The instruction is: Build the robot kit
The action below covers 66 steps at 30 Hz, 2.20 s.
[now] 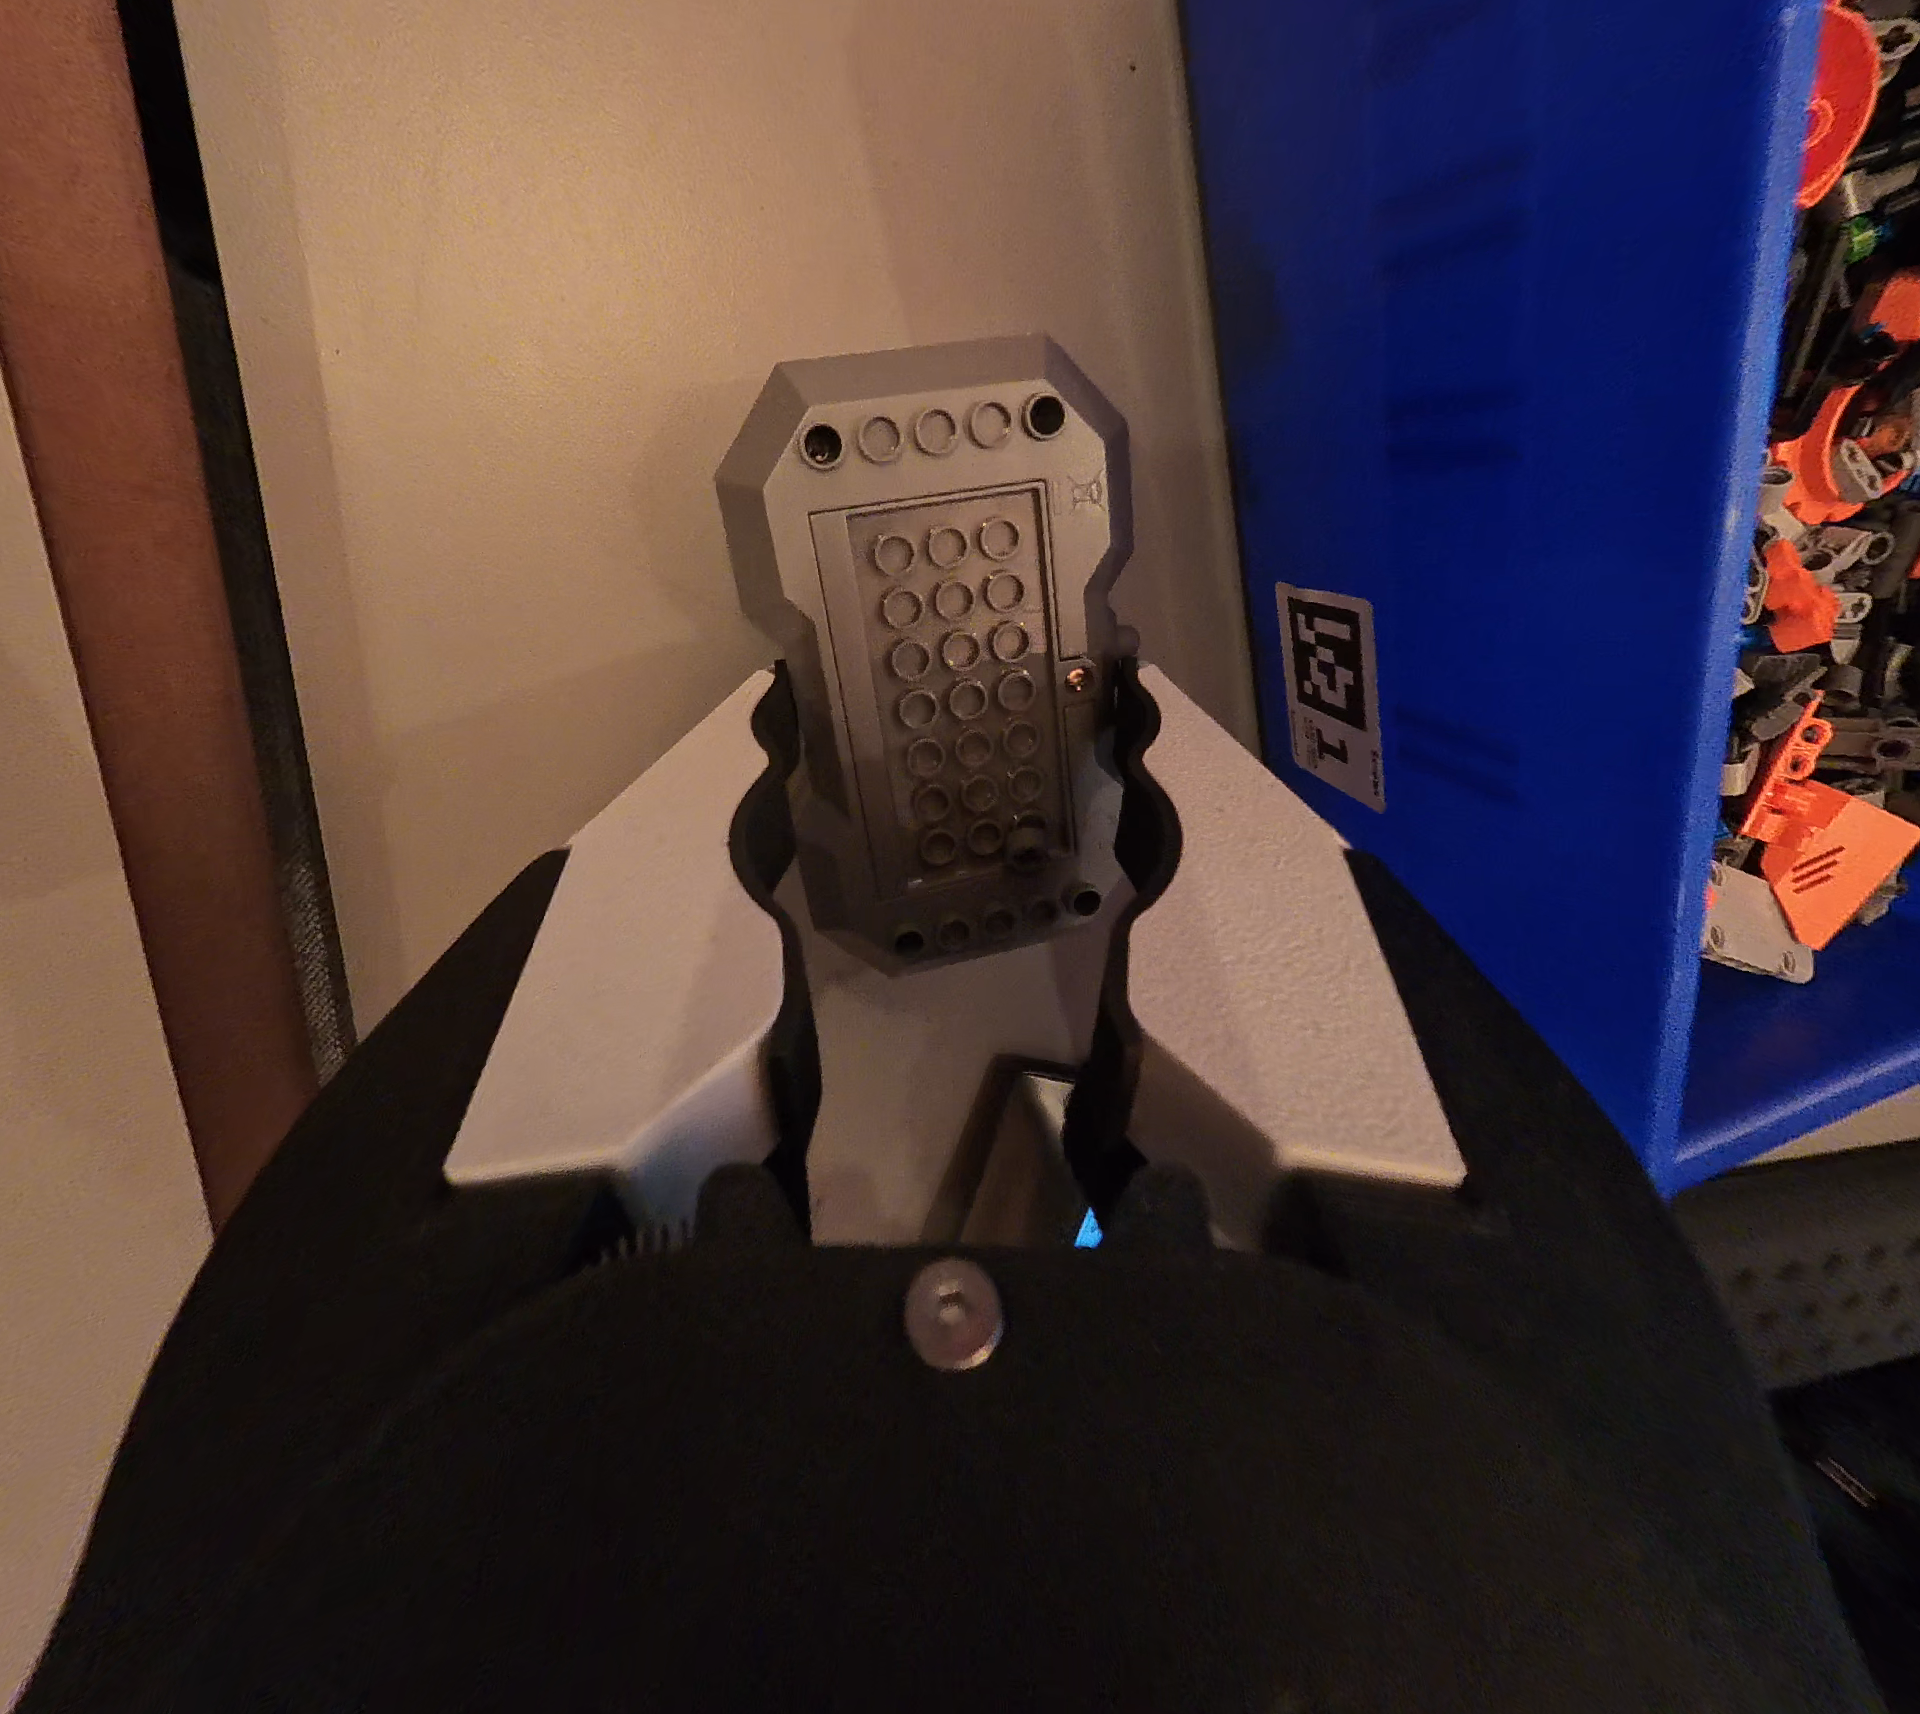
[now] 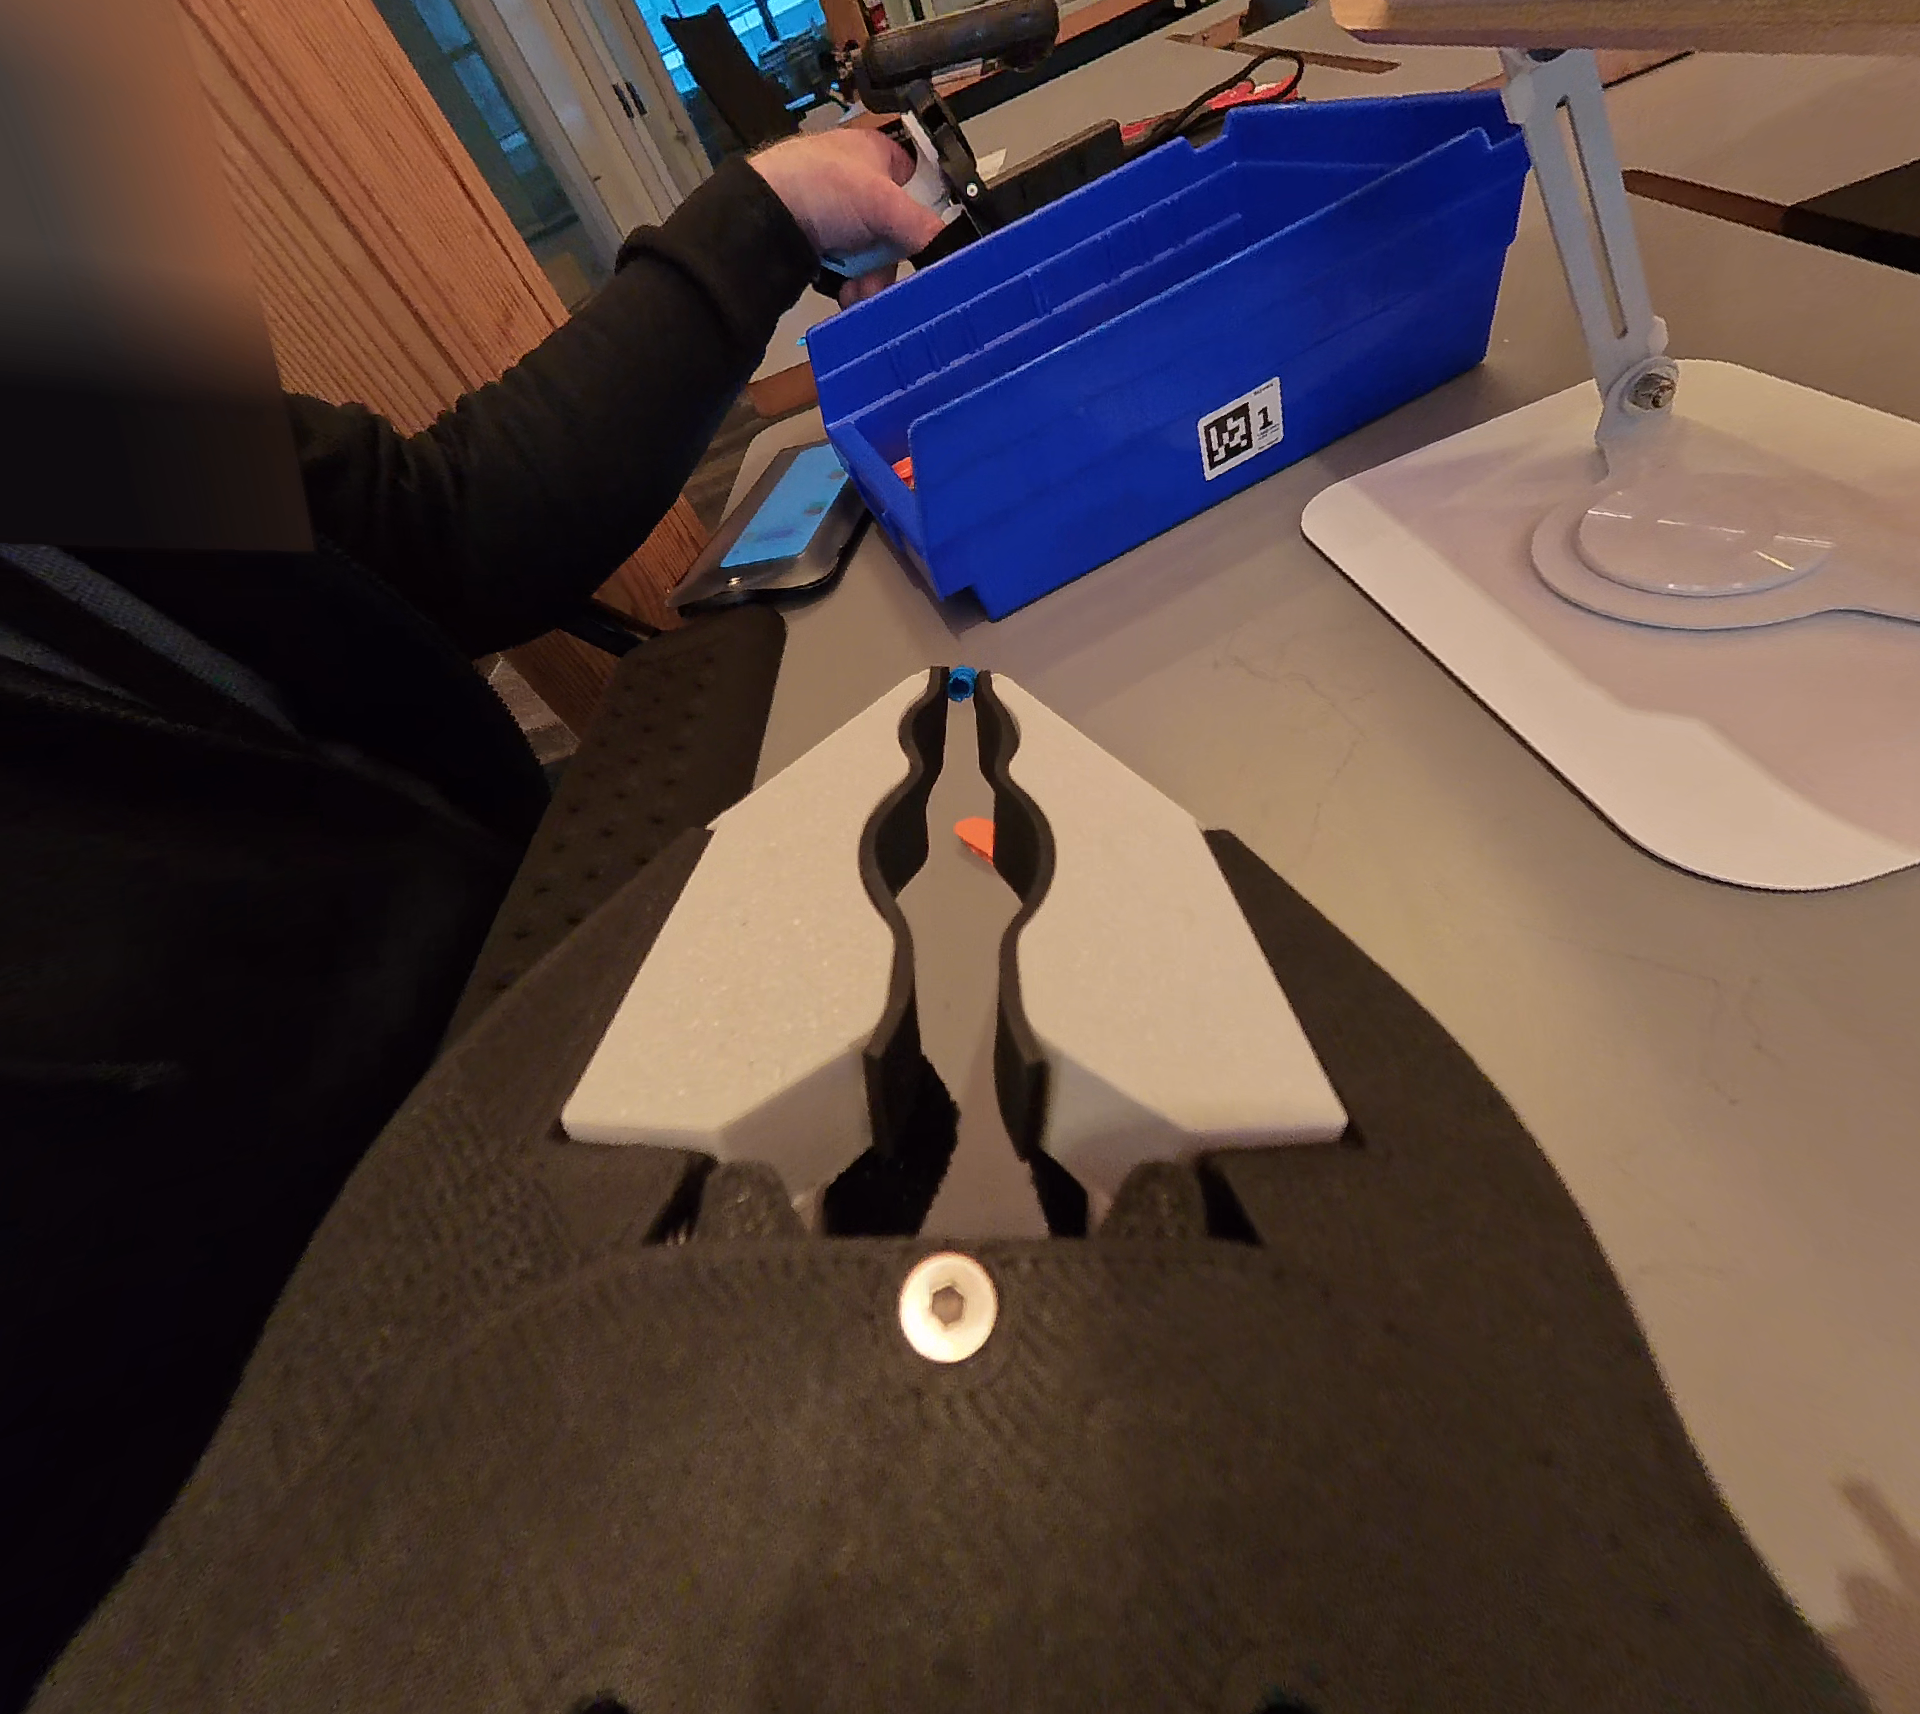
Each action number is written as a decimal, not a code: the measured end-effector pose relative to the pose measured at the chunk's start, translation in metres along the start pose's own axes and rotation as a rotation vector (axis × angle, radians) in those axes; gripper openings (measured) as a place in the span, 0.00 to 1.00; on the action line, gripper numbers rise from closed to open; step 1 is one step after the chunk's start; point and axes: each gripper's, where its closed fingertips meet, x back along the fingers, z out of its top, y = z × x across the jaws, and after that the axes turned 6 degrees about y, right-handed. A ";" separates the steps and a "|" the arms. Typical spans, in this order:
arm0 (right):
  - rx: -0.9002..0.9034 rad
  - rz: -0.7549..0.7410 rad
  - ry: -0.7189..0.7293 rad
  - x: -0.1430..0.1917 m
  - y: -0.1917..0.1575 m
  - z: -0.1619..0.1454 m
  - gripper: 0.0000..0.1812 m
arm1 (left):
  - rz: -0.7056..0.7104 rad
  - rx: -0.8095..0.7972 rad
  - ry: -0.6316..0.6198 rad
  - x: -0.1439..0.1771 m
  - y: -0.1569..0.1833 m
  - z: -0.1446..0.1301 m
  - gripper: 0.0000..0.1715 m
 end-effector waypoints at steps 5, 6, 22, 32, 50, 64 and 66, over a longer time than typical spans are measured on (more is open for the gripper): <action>0.007 -0.009 -0.007 0.000 0.001 -0.001 0.02 | 0.027 -0.039 0.034 0.017 0.003 0.008 0.38; 0.007 -0.012 -0.008 0.000 0.002 -0.002 0.02 | 0.042 -0.059 0.061 0.026 0.006 0.014 0.38; -0.010 -0.021 -0.016 0.001 0.008 -0.006 0.01 | -0.029 -0.627 -0.014 0.033 0.153 0.037 0.32; -0.020 -0.021 -0.016 0.001 0.010 -0.007 0.02 | 0.003 -0.729 -0.324 -0.032 0.143 -0.009 0.34; -0.026 -0.026 -0.013 0.002 0.012 -0.007 0.02 | 0.054 -0.726 -0.176 -0.016 0.127 0.043 0.16; -0.028 -0.025 -0.011 0.003 0.013 -0.007 0.01 | -0.025 -0.885 -0.199 -0.020 0.156 0.026 0.18; -0.029 -0.024 -0.011 0.003 0.013 -0.007 0.02 | -0.042 -0.938 -0.225 -0.027 0.163 0.018 0.15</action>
